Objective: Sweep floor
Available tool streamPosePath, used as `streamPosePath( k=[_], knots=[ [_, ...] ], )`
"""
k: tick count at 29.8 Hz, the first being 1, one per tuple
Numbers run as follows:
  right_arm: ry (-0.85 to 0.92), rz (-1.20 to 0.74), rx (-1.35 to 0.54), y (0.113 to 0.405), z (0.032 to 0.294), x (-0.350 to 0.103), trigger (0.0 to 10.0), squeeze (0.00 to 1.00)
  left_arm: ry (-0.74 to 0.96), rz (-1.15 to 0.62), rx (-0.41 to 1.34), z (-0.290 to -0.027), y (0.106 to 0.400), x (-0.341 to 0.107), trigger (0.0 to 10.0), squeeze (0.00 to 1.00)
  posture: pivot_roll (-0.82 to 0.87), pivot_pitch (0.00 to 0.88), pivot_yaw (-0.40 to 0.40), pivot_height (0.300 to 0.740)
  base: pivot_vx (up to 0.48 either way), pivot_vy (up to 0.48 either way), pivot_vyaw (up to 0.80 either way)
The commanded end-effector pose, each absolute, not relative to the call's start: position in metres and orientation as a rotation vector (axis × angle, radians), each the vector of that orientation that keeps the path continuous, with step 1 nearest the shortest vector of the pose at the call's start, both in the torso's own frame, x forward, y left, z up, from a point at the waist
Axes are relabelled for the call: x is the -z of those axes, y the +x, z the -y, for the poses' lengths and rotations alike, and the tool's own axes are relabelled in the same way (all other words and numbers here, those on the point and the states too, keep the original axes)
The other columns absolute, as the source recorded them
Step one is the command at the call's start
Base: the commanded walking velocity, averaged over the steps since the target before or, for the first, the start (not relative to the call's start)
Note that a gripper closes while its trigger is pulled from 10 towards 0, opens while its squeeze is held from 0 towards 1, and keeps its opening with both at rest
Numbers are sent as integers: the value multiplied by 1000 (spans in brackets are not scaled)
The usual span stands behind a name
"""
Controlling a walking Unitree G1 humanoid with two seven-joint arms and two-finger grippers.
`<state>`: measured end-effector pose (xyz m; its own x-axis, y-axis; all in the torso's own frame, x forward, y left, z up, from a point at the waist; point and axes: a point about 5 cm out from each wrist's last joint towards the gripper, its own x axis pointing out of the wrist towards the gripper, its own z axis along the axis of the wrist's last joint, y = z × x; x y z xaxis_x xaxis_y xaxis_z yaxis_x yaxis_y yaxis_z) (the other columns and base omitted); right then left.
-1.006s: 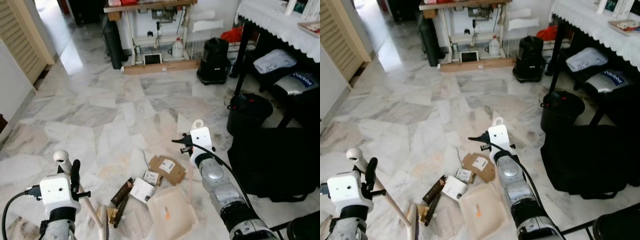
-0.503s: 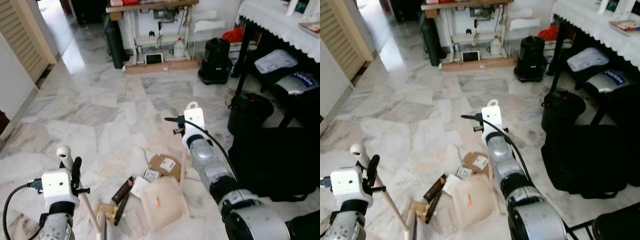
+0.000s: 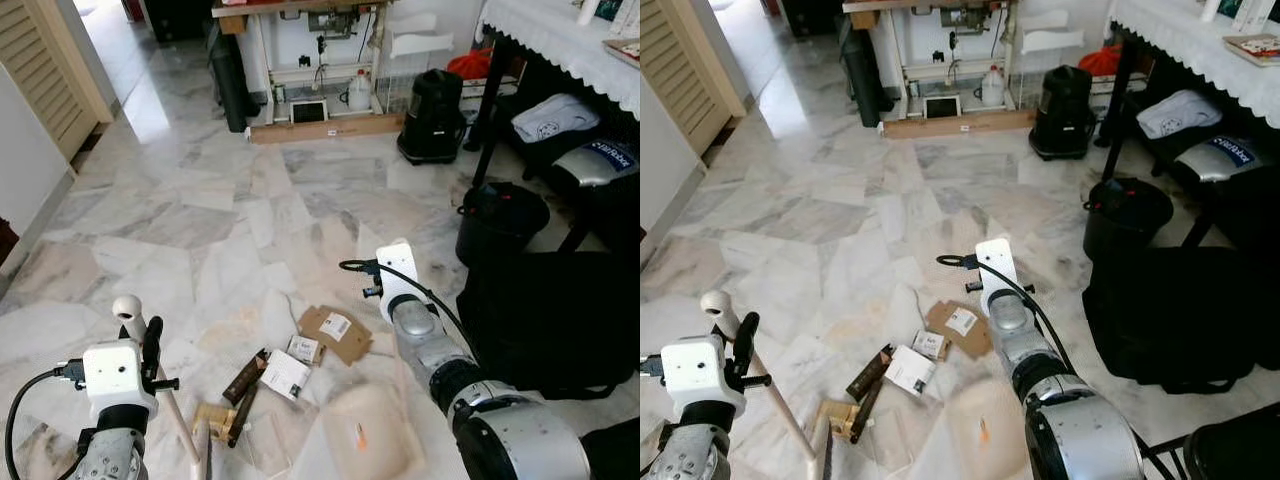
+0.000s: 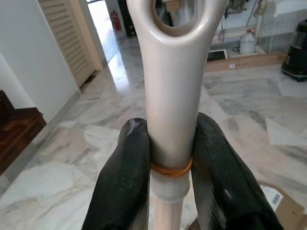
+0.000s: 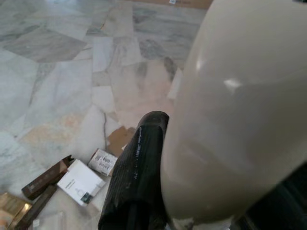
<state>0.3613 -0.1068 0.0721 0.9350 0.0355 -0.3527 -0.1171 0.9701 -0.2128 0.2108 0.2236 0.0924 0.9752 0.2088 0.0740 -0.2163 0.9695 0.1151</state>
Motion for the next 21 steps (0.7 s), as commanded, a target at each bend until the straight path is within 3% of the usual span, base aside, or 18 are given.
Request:
streamPosePath(
  k=[1,11,21],
  knots=[
    [-217,-311,-119,366,94,-83,10000,0,139,97,-229,-231,212,-99,10000,0,-25,96,89,740,0,0,0],
    [-195,-312,-139,362,93,-77,10000,0,46,76,-263,-237,213,-90,10000,0,-20,99,87,740,0,0,0],
    [-205,-349,-139,357,92,-69,10000,0,1,16,-171,-237,217,-82,10000,0,-15,104,89,740,0,0,0]
  ],
)
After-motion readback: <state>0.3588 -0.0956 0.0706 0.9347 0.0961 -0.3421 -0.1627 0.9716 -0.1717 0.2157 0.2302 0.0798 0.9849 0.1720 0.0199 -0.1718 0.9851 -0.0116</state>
